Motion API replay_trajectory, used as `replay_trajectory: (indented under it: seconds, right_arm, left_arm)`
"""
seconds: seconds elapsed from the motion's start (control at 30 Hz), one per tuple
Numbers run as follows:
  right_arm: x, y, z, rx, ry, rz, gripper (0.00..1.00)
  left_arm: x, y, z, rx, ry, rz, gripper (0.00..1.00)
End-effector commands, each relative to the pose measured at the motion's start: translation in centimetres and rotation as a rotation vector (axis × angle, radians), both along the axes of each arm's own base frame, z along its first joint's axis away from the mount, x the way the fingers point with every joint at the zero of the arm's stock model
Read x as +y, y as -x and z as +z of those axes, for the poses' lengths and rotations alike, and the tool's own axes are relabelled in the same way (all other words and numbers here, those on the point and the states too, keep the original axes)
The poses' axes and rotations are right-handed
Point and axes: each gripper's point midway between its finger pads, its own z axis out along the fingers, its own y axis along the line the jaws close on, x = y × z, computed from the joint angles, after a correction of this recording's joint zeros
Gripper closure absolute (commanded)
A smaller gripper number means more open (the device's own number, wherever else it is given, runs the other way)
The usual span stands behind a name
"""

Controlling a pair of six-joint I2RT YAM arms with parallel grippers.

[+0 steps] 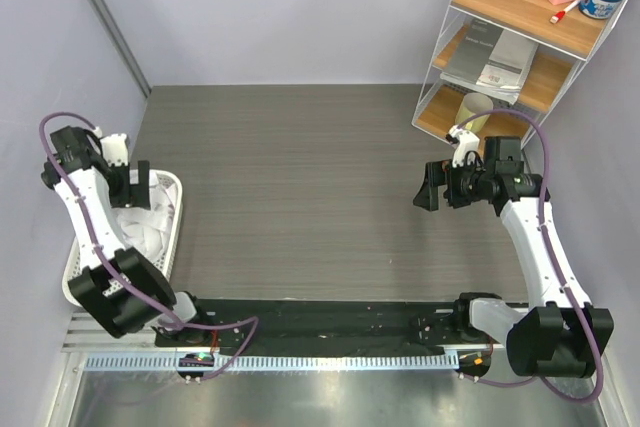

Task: Fold and stack the long sleeve shirts
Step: Grab the shirt from the pile, then move the shirt to the center of the board

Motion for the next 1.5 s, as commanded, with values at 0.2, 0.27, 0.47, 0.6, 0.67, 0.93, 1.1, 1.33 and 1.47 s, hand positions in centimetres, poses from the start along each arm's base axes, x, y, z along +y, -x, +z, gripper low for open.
replay_trajectory:
  seconds: [0.2, 0.27, 0.47, 0.6, 0.67, 0.93, 1.1, 1.33, 1.47]
  right_arm:
    - [0.4, -0.9, 1.6, -0.029, -0.024, 0.032, 0.00]
    - [0.4, -1.0, 1.5, -0.025, -0.022, 0.032, 0.00]
    - [0.4, -1.0, 1.6, -0.028, -0.023, 0.031, 0.00]
    - [0.6, -0.9, 1.7, -0.026, -0.036, 0.036, 0.00]
    - [0.9, -1.0, 1.8, -0.027, -0.051, 0.048, 0.00]
    - [1.0, -1.2, 2.4, -0.030, -0.062, 0.046, 0.00]
    - [0.6, -1.1, 2.5, -0.029, -0.056, 0.030, 0.00]
    - [0.2, -1.2, 3.3, -0.037, -0.042, 0.034, 0.00]
    - [0.8, -1.1, 2.8, -0.012, -0.049, 0.077, 0.00]
  left_arm:
    - [2.6, -1.8, -9.1, 0.138, 0.020, -0.117, 0.00]
    - [3.6, -1.3, -11.4, 0.181, -0.014, -0.092, 0.00]
    - [3.7, -1.3, -11.2, 0.159, 0.019, -0.084, 0.41]
    - [1.5, -3.4, 0.0, -0.146, 0.042, -0.126, 1.00]
    - [-2.3, -3.5, 6.0, -0.303, 0.085, -0.228, 1.00]
    - [-18.9, -4.8, 24.6, -0.692, 0.184, -0.569, 1.00]
    - [-28.5, -2.9, 26.2, -0.677, 0.439, -0.835, 0.92]
    - [-26.7, -0.6, 11.3, -0.306, 0.426, -0.833, 0.00]
    - [-24.3, 0.0, 5.5, -0.201, 0.368, -0.804, 0.00]
